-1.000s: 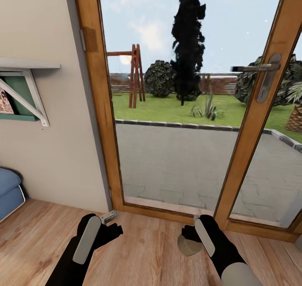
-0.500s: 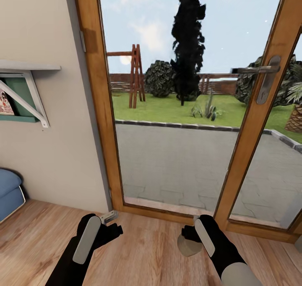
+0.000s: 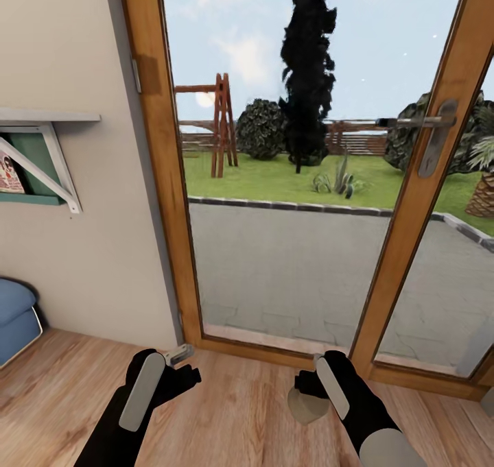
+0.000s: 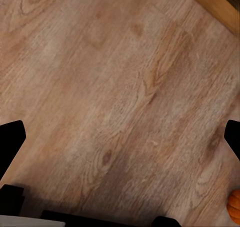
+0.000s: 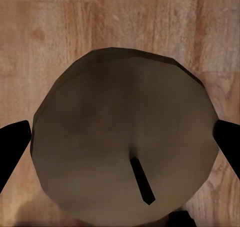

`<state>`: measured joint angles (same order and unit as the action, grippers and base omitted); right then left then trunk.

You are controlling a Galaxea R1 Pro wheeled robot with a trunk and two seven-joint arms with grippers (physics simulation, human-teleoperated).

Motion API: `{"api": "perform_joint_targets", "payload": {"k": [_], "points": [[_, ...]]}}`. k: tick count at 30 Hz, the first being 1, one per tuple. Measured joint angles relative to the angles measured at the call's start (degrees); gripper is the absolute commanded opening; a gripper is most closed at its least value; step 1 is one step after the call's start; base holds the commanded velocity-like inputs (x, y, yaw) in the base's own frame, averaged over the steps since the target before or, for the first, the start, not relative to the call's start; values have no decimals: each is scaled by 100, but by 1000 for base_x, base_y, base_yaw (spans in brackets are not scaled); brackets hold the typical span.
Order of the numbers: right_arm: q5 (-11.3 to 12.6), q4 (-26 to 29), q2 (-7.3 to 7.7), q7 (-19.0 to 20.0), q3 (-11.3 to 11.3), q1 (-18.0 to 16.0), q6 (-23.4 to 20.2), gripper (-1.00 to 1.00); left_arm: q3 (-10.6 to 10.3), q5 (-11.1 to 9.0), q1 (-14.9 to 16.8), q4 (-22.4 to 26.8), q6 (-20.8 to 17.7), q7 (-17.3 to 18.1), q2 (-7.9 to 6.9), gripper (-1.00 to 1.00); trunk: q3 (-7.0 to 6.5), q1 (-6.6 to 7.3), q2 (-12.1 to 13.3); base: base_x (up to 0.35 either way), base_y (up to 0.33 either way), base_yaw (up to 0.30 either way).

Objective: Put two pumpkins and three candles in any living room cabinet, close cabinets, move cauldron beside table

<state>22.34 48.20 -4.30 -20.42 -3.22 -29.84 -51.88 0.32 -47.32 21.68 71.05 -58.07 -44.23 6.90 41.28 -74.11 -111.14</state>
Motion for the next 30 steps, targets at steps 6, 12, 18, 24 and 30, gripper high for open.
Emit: {"api": "perform_joint_targets", "payload": {"k": [6, 12, 18, 24, 30], "points": [[1, 0, -4, 0, 0, -2, 6, -100, 0, 0, 0, 0, 0, 0, 2, 100, -108, 132, 241, 0, 0, 0], [-1, 0, -3, 0, 0, 0, 6, -100, 0, 0, 0, -7, 0, 0, 2, 100, -215, 264, 481, 0, 0, 0], [1, 0, -4, 0, 0, -1, 6, -100, 0, 0, -1, -9, 0, 0, 2, 100, -323, 395, 722, 0, 0, 0], [0, 0, -6, 0, 0, 0, 8, -100, 0, 0, -1, -9, 0, 0, 2, 100, -431, 527, 963, 0, 0, 0], [6, 0, -3, 0, 5, -1, 14, -100, 0, 0, -1, -9, 0, 0, 2, 100, -539, 659, 1203, 0, 0, -3]]}}
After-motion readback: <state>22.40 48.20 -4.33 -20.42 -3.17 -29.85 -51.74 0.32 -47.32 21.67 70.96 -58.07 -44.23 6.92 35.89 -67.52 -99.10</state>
